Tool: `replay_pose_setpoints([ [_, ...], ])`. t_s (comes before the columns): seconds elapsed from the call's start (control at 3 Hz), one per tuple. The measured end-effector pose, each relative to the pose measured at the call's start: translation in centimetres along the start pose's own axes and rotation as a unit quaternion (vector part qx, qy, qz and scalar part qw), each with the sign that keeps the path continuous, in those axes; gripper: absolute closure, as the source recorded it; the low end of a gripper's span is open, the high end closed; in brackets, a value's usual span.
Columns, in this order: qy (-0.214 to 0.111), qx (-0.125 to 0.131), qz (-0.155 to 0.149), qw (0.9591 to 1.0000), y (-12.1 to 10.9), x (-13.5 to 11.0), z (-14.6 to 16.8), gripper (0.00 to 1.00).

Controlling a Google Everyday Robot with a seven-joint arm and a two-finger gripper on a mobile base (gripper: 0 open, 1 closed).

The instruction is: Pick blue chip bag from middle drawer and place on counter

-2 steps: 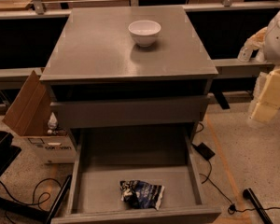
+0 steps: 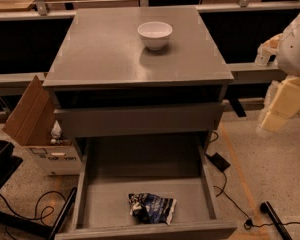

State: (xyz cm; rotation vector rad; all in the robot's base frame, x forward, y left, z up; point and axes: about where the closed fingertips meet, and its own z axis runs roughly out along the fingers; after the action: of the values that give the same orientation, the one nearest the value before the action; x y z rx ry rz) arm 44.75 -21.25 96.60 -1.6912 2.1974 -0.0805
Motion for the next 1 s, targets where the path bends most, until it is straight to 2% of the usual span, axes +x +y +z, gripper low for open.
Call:
replay_pose_setpoints([
  [0.33, -0.039, -0.003, -0.007, 0.9992, -1.0, -2.2, 5.3, 0.0],
  [0.67, -0.061, -0.006, -0.013, 0.998, -1.5, -4.7, 11.8, 0.0],
  [1.0, -0.08, -0.016, -0.002, 0.9967, -1.0, -5.8, 17.9, 0.0],
])
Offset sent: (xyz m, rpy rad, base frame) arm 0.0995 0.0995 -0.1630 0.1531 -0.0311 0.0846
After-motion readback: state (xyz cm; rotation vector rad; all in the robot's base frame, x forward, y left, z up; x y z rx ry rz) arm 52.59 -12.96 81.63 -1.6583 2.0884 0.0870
